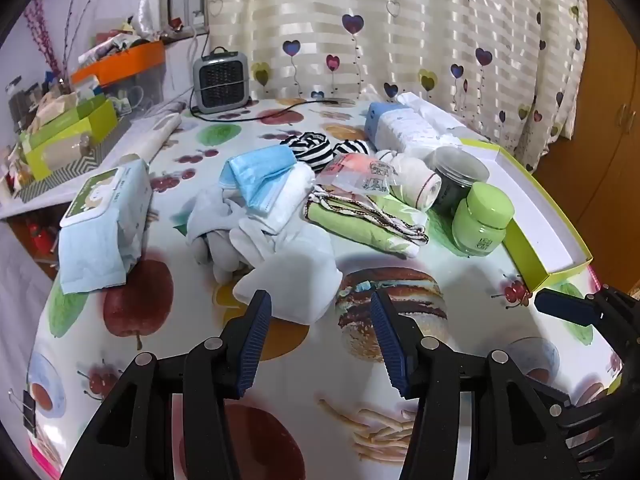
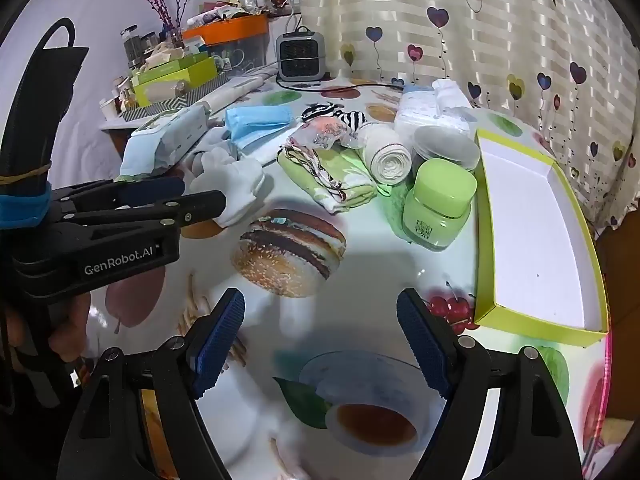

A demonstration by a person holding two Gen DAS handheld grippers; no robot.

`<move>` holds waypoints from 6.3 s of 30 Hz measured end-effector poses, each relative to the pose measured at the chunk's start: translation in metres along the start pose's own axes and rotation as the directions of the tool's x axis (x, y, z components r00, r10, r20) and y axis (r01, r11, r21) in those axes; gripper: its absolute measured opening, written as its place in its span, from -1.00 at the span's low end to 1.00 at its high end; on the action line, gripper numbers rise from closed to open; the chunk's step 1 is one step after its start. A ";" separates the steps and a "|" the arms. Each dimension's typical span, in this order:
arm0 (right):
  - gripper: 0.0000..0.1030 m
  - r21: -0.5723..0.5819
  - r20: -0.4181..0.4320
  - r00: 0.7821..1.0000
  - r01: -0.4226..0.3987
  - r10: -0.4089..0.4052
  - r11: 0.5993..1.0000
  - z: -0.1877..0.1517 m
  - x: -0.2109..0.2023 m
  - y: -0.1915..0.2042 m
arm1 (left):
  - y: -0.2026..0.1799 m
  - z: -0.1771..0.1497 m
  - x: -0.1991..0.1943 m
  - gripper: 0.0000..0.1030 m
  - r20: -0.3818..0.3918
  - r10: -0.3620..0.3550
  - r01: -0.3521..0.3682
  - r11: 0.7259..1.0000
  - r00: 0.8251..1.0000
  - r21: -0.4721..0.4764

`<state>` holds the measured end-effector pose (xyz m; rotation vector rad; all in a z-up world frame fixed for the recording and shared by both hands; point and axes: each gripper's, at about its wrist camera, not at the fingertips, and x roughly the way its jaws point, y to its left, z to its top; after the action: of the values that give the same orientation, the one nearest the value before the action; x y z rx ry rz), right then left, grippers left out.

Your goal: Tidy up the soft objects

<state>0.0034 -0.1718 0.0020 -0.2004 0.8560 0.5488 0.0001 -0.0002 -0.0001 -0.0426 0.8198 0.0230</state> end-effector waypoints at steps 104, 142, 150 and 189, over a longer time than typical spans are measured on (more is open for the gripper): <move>0.53 -0.009 0.018 0.999 -0.039 0.039 0.999 0.006 0.004 0.008 | 0.012 -0.009 0.006 -0.01 -0.014 -0.001 0.000 0.999 1.000 -0.041; 0.53 -0.008 -0.012 0.997 -0.071 0.071 0.997 0.028 0.025 0.011 | 0.048 0.009 0.020 -0.01 -0.010 -0.057 0.055 0.992 0.998 -0.117; 0.53 -0.006 -0.014 0.998 -0.068 0.068 0.998 0.029 0.028 0.008 | 0.038 0.015 0.042 0.00 -0.031 -0.093 0.089 0.991 0.995 -0.102; 0.27 -0.085 -0.033 0.999 -0.015 0.013 0.996 0.141 0.116 0.004 | 0.067 0.007 0.050 -0.56 -0.006 -0.231 0.227 0.961 0.973 -0.156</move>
<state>0.1554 -0.0709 0.0052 -0.2820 0.8667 0.5972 0.0367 0.0668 -0.0338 -0.2851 0.8318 -0.1331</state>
